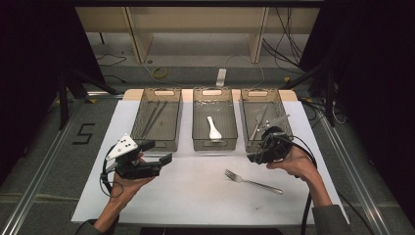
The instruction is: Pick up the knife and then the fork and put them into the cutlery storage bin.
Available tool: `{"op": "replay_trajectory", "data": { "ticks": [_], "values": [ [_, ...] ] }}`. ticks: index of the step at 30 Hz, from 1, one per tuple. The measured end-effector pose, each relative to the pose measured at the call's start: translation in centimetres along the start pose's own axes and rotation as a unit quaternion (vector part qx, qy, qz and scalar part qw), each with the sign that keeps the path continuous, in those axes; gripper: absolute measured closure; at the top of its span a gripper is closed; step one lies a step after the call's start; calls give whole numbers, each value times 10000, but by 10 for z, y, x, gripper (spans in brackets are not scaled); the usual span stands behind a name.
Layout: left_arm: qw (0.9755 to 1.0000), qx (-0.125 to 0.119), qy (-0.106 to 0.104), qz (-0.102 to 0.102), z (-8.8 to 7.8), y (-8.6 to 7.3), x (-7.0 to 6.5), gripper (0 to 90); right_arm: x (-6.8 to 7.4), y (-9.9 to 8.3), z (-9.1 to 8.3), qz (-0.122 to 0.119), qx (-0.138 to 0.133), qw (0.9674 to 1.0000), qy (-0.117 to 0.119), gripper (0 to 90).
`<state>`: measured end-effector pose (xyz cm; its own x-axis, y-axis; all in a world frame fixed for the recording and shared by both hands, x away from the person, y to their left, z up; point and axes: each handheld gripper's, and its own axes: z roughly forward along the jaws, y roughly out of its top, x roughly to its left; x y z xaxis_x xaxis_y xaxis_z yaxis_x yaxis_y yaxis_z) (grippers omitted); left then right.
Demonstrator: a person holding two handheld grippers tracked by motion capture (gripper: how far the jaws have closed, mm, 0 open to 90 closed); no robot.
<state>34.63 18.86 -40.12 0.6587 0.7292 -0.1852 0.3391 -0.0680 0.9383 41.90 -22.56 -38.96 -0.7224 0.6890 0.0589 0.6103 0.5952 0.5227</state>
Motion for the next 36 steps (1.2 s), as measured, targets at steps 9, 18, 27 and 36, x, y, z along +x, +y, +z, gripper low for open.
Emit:
{"op": "replay_trajectory", "data": {
  "ticks": [9,18,27,36],
  "values": [
    [10000,5,-8,28,-1,0,0,161,16,-21,12,-183,550,9983,10,319],
    [10000,-1,0,34,-1,0,0,161,22,-32,27,-307,980,9947,70,395],
    [10000,33,-16,80,-1,0,-1,161,26,-38,35,-377,1145,9926,117,438],
    [10000,28,-16,79,-1,0,-1,161,32,-41,40,-504,1288,9903,109,536]
  ]
}}
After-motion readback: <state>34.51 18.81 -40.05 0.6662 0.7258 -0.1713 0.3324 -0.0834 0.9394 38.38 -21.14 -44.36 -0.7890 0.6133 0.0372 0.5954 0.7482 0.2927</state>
